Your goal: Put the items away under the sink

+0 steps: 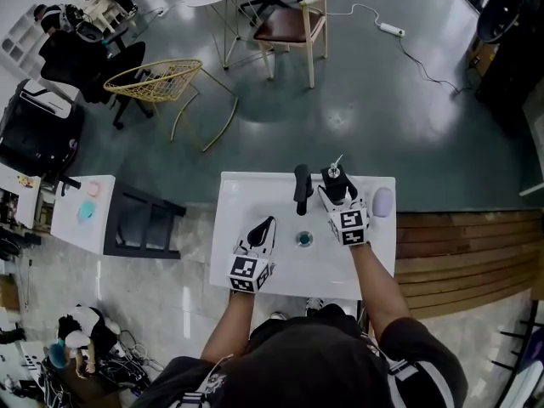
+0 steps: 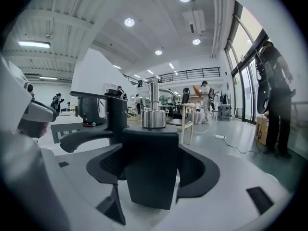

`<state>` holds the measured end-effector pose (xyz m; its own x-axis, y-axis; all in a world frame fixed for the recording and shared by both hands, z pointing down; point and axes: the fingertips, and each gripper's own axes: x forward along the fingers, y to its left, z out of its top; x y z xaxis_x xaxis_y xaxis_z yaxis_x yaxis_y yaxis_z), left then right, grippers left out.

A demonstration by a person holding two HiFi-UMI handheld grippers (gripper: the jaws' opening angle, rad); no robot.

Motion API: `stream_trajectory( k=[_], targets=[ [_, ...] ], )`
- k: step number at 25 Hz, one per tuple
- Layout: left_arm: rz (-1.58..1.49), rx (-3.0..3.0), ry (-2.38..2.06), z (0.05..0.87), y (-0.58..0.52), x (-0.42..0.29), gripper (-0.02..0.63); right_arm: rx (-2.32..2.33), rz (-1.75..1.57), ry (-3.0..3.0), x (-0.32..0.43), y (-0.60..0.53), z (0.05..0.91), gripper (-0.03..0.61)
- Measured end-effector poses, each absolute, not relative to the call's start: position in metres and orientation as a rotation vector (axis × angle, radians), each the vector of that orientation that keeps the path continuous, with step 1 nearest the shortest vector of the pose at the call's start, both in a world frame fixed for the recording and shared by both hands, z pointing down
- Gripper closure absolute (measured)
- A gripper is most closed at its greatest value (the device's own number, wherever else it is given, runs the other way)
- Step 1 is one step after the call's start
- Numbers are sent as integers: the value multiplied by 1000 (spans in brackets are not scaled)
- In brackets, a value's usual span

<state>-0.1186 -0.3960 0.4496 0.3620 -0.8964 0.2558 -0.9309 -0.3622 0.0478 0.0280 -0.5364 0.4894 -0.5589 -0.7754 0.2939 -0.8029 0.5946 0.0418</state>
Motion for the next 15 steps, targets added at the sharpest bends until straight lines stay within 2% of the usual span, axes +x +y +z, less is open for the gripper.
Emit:
stream_trajectory(
  k=[15],
  targets=[
    [259,2432,-1663,449,-381,-128,615,1432,54,-2606,34,-502,443,250]
  ],
)
